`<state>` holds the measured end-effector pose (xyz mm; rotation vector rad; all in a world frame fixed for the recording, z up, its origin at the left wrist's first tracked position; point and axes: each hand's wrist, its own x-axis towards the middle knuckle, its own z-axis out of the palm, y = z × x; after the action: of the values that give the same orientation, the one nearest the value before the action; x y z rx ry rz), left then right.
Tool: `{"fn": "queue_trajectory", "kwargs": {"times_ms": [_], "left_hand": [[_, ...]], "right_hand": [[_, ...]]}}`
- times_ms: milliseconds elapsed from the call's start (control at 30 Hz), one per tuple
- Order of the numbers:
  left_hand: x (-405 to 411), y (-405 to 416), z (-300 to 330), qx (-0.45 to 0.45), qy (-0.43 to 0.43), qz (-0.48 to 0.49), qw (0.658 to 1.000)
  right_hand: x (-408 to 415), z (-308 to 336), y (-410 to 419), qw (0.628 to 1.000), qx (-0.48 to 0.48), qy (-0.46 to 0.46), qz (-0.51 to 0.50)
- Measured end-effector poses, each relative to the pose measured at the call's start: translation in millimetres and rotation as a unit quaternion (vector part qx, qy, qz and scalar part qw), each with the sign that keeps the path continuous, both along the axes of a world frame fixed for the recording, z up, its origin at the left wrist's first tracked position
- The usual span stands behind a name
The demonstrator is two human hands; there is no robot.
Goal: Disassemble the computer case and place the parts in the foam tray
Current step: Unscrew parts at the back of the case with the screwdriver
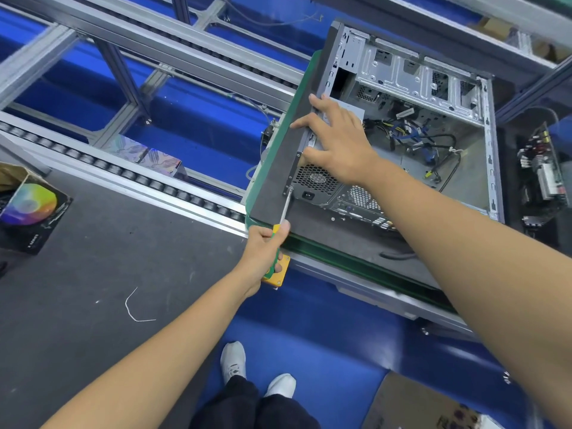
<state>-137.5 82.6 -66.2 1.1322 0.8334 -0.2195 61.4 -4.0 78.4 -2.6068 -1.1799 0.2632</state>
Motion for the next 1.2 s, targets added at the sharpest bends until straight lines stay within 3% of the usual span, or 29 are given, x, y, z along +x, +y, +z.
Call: {"fn": "queue_trajectory", "kwargs": {"times_ms": [233,533,800,1000,1200], "left_hand": [[-2,-8,-3,0.078,-0.062,0.043,0.994],[0,-7,0,0.001,-0.048,0.032,0.998],[-4,-1,-6,0.117,-0.063,0.051,0.99],[0,8,1,0.034,-0.047,0.009,0.998],[0,7,2,0.119,-0.05,-0.029,0.991]], "right_hand": [[1,-1,0,1.0,0.002,-0.001,0.0],[2,-1,-1,1.0,0.004,-0.005,0.002],[2,-2,-1,1.0,0.001,-0.003,0.001],[3,-2,0,1.0,0.005,-0.005,0.001],[3,-3,0,1.0,0.006,-0.004,0.002]]}}
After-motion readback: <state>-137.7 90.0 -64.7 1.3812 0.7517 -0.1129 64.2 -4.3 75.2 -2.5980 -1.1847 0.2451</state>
